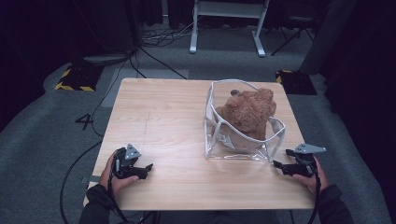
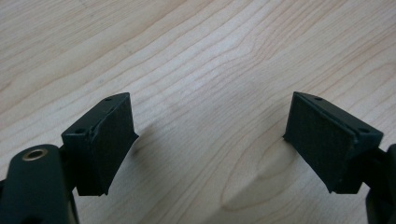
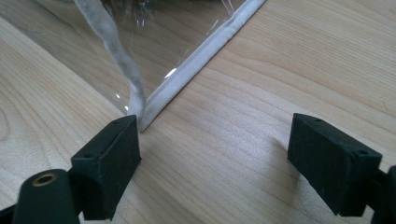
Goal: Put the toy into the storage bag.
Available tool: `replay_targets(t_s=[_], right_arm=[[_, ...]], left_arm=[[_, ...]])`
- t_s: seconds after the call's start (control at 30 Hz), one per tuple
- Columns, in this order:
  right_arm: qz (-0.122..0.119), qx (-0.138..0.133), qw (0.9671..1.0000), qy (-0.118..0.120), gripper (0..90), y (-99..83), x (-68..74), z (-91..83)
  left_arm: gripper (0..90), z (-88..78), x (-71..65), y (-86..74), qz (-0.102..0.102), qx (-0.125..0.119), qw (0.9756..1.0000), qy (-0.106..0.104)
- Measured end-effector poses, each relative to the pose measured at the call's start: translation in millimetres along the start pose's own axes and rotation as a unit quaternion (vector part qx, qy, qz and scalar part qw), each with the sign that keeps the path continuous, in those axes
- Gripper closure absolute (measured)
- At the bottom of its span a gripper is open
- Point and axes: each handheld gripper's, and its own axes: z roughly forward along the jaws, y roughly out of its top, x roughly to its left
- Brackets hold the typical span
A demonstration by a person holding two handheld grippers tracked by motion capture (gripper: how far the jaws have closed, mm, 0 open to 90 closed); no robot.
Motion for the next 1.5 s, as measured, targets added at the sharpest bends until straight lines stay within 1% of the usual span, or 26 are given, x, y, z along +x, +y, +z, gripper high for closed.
replay_targets(t_s=[0.07,0.13,0.2,0.27,0.37,0.47,0.63,1.5], right_arm=[[0.000,0.000,1.0000,0.000,16.8,0.0,0.0,0.0],[0.000,0.000,1.0000,0.000,16.9,0.0,0.0,0.0],[0.000,0.000,1.0000,0.000,16.9,0.0,0.0,0.0],[0.000,0.000,1.0000,0.000,16.9,0.0,0.0,0.0],[0.000,0.000,1.0000,0.000,16.9,-0.1,0.0,-0.1],[0.000,0.000,1.0000,0.000,16.9,-0.1,0.0,-0.1],[0.000,0.000,1.0000,0.000,16.9,-0.1,0.0,-0.1],[0.001,0.000,1.0000,-0.001,16.8,0.0,-0.1,0.1]], left_arm=[[15.7,-1.3,2.2,-4.3,-0.012,-0.007,0.9999,-0.004],[15.4,-3.6,3.8,-7.1,-0.024,-0.004,0.9997,-0.001],[15.4,-5.8,5.9,-10.0,-0.032,-0.004,0.9995,-0.001],[15.5,-8.8,6.6,-13.6,-0.037,-0.004,0.9993,-0.001],[15.5,-13.4,6.9,-18.7,-0.042,-0.005,0.9991,0.005],[15.7,-16.6,6.1,-22.0,-0.051,-0.003,0.9986,0.011],[15.8,-17.5,5.7,-23.4,-0.054,-0.006,0.9984,0.013],[16.0,-17.5,5.9,-23.3,-0.054,-0.006,0.9985,0.013]])
